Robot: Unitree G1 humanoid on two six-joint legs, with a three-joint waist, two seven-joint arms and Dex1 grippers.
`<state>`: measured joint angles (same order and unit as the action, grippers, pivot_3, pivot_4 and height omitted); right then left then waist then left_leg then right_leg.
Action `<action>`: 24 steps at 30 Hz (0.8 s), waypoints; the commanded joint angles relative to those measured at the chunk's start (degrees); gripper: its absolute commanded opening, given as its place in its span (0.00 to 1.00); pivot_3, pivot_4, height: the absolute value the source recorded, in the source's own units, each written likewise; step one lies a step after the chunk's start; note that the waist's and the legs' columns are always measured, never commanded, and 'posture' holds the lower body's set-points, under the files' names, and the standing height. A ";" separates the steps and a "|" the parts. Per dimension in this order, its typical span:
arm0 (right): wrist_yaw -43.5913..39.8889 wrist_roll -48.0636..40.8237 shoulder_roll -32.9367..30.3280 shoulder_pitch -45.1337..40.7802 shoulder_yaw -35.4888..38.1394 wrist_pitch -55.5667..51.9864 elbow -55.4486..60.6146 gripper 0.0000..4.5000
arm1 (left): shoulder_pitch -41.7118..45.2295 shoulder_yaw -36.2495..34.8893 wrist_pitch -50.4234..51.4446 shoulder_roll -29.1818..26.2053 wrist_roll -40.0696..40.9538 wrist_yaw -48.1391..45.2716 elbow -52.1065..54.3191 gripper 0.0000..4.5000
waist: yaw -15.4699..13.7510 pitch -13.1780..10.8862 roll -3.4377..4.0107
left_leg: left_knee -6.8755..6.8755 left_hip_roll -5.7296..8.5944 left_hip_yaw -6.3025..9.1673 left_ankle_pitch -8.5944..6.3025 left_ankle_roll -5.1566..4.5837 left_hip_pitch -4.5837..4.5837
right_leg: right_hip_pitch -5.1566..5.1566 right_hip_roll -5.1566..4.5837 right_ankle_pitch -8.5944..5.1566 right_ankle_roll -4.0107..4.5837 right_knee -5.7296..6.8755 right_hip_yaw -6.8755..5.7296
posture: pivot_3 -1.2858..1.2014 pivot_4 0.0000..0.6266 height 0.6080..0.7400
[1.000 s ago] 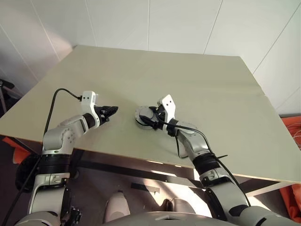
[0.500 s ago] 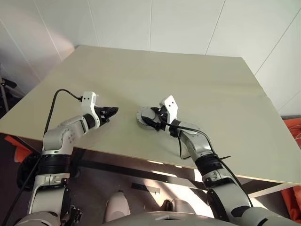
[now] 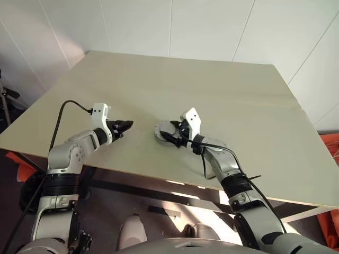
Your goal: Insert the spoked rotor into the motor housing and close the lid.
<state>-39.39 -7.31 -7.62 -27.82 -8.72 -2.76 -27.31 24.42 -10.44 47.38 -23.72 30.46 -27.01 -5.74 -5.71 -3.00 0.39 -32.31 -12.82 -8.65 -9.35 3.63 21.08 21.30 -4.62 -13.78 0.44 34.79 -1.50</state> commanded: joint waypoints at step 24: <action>-3.94 -1.70 -3.32 1.65 0.91 -5.59 3.90 0.69 | 0.51 -1.66 -0.23 0.54 0.57 0.25 2.65 0.51 | -0.42 0.00 0.00 | 0.01 0.03 0.00 -0.01 -0.02 0.04 | -0.01 -0.03 -0.01 -0.01 -0.04 0.00 | 0.52 0.00 1.00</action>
<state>-42.57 -8.28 -9.99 -27.15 -8.56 -6.86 -24.01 24.41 -10.98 47.48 -22.94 30.44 -26.85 -5.49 -6.13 -3.00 0.38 -32.30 -12.79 -8.65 -9.36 3.60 21.13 21.29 -4.65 -13.79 0.43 34.74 -1.51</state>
